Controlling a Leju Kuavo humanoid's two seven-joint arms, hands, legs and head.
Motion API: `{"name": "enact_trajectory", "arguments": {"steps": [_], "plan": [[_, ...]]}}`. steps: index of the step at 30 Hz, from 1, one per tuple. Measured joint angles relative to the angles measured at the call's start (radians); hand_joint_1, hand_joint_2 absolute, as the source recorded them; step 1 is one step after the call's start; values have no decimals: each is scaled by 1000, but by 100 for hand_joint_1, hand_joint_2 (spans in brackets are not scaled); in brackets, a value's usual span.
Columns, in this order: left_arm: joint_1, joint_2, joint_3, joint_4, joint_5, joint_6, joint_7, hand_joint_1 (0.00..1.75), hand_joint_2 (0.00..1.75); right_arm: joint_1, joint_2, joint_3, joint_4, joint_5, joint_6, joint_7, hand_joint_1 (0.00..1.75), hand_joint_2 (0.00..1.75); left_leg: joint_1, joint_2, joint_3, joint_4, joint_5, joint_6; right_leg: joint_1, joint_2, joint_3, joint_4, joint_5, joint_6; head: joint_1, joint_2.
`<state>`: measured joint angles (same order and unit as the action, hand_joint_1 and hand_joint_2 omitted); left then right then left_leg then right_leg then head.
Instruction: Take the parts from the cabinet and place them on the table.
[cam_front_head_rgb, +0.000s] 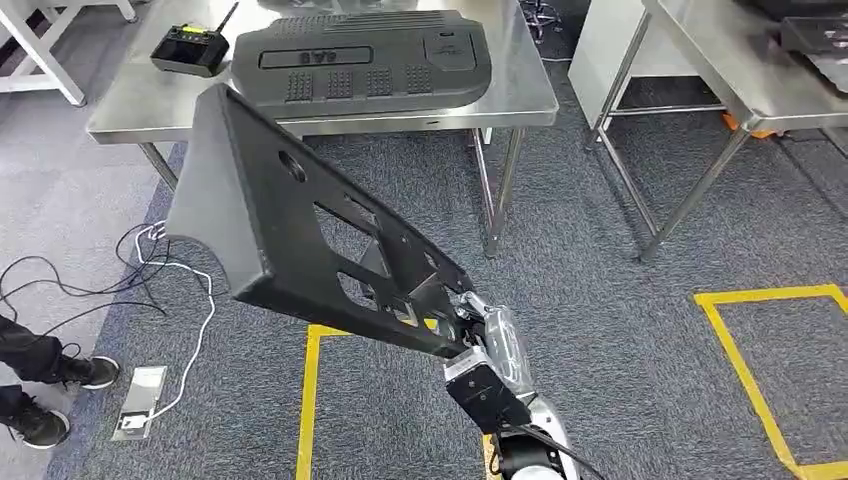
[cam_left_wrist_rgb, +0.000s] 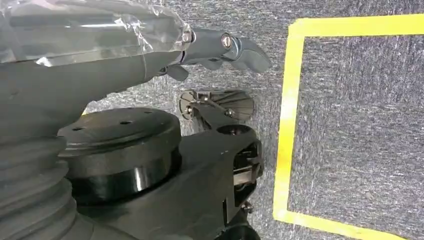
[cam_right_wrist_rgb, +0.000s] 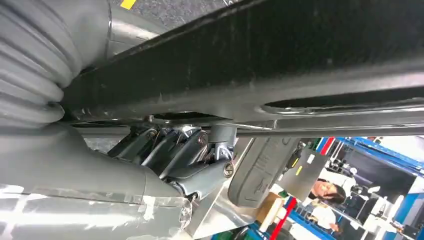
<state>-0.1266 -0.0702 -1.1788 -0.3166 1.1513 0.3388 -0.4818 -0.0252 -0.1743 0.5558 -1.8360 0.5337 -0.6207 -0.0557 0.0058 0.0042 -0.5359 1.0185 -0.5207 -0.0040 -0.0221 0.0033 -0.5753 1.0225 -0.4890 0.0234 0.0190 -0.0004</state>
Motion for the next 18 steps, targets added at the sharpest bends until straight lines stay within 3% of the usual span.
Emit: {"name": "enact_trajectory", "arguments": {"steps": [1, 2, 3, 4, 6, 7, 8, 9, 11, 12, 13, 14, 15, 18], "plan": [[0, 0, 0, 0, 0, 0, 0, 0, 175, 0, 0, 0, 0, 0, 0, 0, 175, 175, -1, 0, 0, -4, 2, 5, 0, 0, 3, -6, 3, 5, -1, 0], [0, 0, 0, 0, 0, 0, 0, 0, 175, 0, 0, 0, -5, 0, 0, 0, 175, 175, 12, 1, 12, -27, 13, 13, 7, 0, 6, -6, -1, 10, -1, 0], [0, -1, 0, 0, 0, 0, 0, 0, 175, 2, -2, 0, -5, 0, 0, 0, 175, 175, 15, 6, 21, -37, 18, 16, 6, 1, 2, 15, -14, 11, 1, 0], [0, -1, 0, 0, 0, 0, 0, 0, 175, -1, -2, 0, -5, 2, 0, -1, 175, 175, 16, 7, 23, -40, 20, 19, 5, 1, -22, 65, -45, 11, 8, 0], [3, -1, -2, 0, 0, 1, -4, 0, 175, 3, -2, 1, -5, 0, 1, 0, 175, 175, 16, 8, 23, -39, 18, 23, 1, 0, -100, 222, -115, 18, 23, 0], [5, -1, -2, 0, 0, 1, -9, 0, 175, 5, -4, 1, -5, 0, 2, 1, 175, 175, 16, 8, 23, -39, 16, 22, -1, 0, -135, 284, -131, 22, 23, 0], [8, -1, -2, 0, 0, 1, -12, 0, 175, 6, -6, 1, -5, 0, 2, 1, 175, 175, 17, 8, 25, -38, 13, 20, -3, 0, -148, 298, -120, 24, 26, 0], [10, -1, -2, 0, 0, 1, -15, 0, 175, 6, -7, 1, -5, 0, 2, 1, 175, 175, 19, 7, 29, -36, 9, 17, -6, -1, -137, 265, -86, 26, 31, 0], [10, -1, -3, 0, 0, 1, -16, 0, 175, 6, -8, 1, -5, 0, 2, 1, 175, 175, 26, 4, 39, -26, -6, 3, -14, -4, -65, 103, 15, 33, 37, 0], [10, 0, -3, 0, 0, 1, -17, 0, 175, 5, -8, 2, -5, 0, 2, 1, 175, 175, 28, 4, 41, -16, -18, -6, -17, -9, -36, 33, 32, 38, 44, 0], [9, 1, -3, 0, 1, 1, -17, 0, 175, 4, -8, 3, -3, 0, 3, 1, 175, 175, 18, 4, 35, -6, -26, -18, -6, -7, -32, 28, 12, 35, 52, 0], [9, 1, -3, 0, 1, 1, -18, 0, 175, 5, -8, 4, -4, 0, 3, 1, 175, 175, 17, 4, 32, -4, -27, -22, -11, -2, -36, 32, 6, 14, 50, 0], [10, 1, -3, 0, 0, 1, -18, 0, 175, 7, -10, 3, -5, 0, 3, 2, 175, 175, 19, 4, 35, -6, -28, -23, -7, -1, -37, 32, 3, 8, 37, 0], [8, 1, -3, 0, 1, 1, -18, 0, 175, 7, -11, 4, -5, 0, 3, 1, 175, 175, 25, 4, 46, 4, -46, -38, -7, 0, -27, 27, -3, -13, 25, 0]]}}
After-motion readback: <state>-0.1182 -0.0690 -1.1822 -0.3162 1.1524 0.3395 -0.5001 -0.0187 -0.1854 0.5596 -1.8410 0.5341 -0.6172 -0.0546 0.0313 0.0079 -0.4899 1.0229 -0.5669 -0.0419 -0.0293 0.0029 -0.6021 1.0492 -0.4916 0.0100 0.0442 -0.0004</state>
